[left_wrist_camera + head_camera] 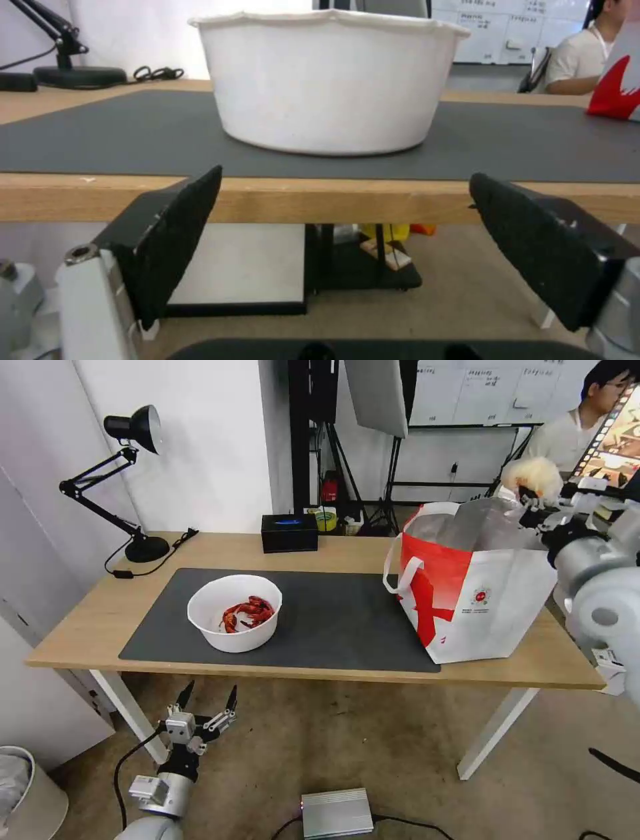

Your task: Pick up the trash from the table and place it into the takeout bag.

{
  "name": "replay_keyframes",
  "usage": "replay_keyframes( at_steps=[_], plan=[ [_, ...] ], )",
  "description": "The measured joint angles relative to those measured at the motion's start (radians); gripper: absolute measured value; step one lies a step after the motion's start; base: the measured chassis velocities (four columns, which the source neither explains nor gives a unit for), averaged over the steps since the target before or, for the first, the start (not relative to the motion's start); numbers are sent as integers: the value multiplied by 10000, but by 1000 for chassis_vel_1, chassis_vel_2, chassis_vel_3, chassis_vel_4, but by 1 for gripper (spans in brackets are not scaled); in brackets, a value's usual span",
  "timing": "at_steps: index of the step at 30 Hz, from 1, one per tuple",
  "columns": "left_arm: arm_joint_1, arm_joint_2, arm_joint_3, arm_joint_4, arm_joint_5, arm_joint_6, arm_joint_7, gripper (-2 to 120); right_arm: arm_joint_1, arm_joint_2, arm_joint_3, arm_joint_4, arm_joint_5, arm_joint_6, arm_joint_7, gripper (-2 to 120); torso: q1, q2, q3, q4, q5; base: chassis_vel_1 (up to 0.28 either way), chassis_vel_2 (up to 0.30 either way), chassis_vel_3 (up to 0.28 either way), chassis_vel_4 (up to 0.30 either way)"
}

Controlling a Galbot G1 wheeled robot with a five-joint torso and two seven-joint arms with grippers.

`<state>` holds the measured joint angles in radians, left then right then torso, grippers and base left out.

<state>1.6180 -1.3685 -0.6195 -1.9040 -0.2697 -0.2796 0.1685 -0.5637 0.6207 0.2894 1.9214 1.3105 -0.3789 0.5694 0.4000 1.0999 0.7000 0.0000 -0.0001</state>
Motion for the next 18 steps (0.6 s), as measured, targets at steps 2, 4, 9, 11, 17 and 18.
replay_keyframes(
  at_steps=[2,4,9,11,17,18],
  plan=[
    [1,3,-19,3,-23,-4,0,100,367,68,-242,-129,471,-245,298,0,0,0,0,1,0,0,0,0,0],
    [12,10,-63,4,-86,-17,2,100,785,188,-493,-331,975,-593,714,0,0,0,0,1,0,0,0,0,0],
    [32,21,-137,17,-153,-61,9,100,1147,373,-724,-624,1541,-1107,1329,0,0,0,0,2,1,0,0,0,0],
    [35,25,-160,39,-170,-93,12,100,1188,447,-765,-738,1758,-1358,1572,0,0,0,0,1,1,0,0,0,0],
    [12,26,-157,68,-183,-122,14,100,1178,515,-766,-888,1838,-1596,1669,0,0,0,0,-1,1,0,0,0,0],
    [12,26,-157,68,-183,-122,14,100,1178,515,-766,-888,1838,-1596,1669,0,0,0,0,-1,1,0,0,0,0]
  ],
)
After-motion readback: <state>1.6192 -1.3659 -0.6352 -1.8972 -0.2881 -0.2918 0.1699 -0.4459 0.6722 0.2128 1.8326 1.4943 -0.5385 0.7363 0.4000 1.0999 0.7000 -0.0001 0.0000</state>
